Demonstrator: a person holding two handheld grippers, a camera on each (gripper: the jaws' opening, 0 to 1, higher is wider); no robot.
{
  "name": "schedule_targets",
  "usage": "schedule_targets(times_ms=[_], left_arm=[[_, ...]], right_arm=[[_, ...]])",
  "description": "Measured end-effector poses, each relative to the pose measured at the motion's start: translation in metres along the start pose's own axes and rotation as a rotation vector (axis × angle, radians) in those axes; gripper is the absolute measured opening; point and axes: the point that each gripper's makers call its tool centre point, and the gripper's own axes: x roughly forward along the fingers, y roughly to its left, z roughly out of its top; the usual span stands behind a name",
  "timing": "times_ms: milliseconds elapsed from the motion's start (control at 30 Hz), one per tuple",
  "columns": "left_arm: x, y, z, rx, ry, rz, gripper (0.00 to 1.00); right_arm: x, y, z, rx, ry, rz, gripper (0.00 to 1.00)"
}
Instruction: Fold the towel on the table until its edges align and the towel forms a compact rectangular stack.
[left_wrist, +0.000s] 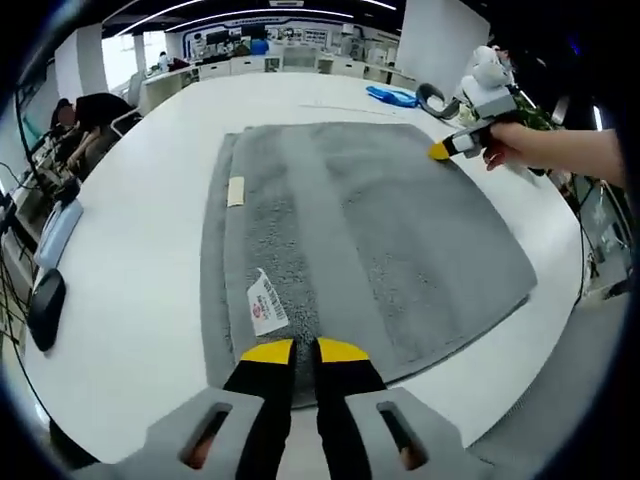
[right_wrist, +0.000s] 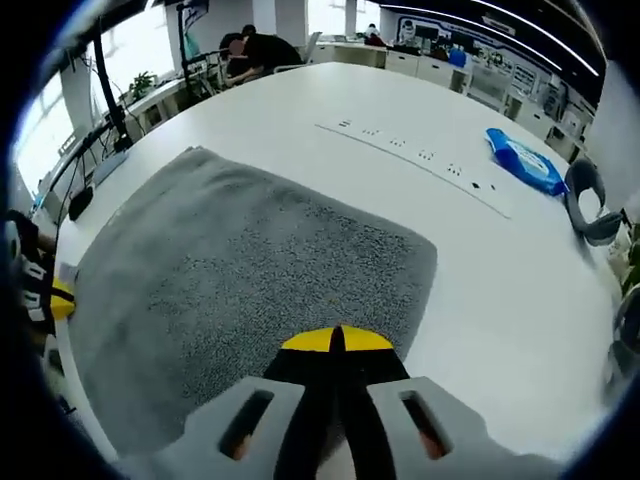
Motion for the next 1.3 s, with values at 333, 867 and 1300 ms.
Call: schedule_targets(times_ms=[333,867,1300], left_arm=[[0.005,-0.028,0.005,0.051,0.030,-0.007,0.07],[0.015,-0.080,0.012,0.108,0.035,-0.017,0.06],[0.019,-0.098,0.016,0.128,0.049,-0.055,0.06]], right_arm=[[-0.016,-0.028,-0.025,-0.034,0.033,-0.001,0.00],[-0.042,-0.073,-0.064,-0.015,0.037,-0.008,0.00],[-0.051,-0.088,-0.076,0.063,0.000,-0.006,0.00]])
